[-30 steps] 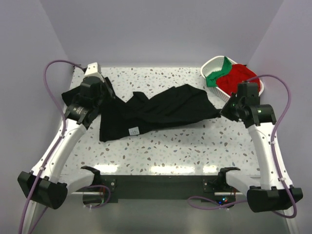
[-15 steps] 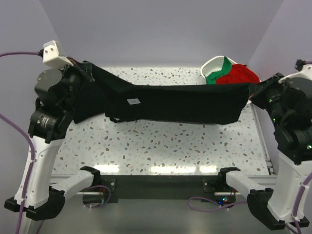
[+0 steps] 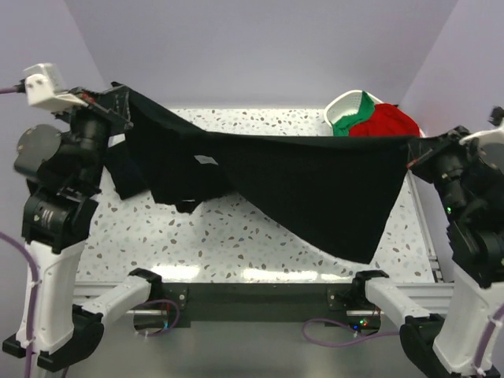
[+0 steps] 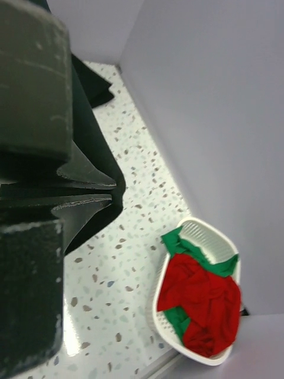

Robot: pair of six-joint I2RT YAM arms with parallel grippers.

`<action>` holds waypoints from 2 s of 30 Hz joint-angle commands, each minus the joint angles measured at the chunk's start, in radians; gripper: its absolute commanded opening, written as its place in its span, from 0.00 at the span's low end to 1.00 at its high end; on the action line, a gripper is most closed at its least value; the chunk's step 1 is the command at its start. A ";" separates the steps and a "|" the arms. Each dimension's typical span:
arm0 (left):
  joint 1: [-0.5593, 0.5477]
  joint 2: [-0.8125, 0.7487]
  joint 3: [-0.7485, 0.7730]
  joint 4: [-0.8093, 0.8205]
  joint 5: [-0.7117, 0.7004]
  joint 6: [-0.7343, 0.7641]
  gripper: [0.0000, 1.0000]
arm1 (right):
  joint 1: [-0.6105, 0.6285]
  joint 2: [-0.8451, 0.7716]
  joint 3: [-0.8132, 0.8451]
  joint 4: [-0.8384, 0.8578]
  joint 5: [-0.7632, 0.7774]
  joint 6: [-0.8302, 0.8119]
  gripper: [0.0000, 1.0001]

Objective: Fold and stack the t-shirts
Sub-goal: Flatten the tshirt out

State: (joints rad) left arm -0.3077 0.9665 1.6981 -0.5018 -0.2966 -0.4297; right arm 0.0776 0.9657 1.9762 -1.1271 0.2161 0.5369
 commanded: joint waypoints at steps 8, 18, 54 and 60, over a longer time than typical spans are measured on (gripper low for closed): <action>0.009 0.212 -0.012 0.095 0.062 0.051 0.00 | -0.002 0.120 -0.209 0.260 0.008 -0.012 0.00; 0.009 0.224 0.156 0.138 0.051 0.089 0.00 | -0.001 0.171 -0.004 0.288 0.060 -0.078 0.00; 0.009 0.938 0.274 0.259 0.266 0.250 0.30 | -0.042 0.267 -0.671 0.746 0.355 -0.207 0.00; 0.002 1.167 0.540 0.095 0.271 0.210 0.82 | -0.111 0.588 -0.561 0.713 0.176 -0.204 0.66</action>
State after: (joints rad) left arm -0.3077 2.2360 2.0766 -0.3824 -0.0387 -0.2169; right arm -0.0135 1.5234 1.3163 -0.4770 0.4603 0.3447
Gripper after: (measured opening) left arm 0.809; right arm 0.606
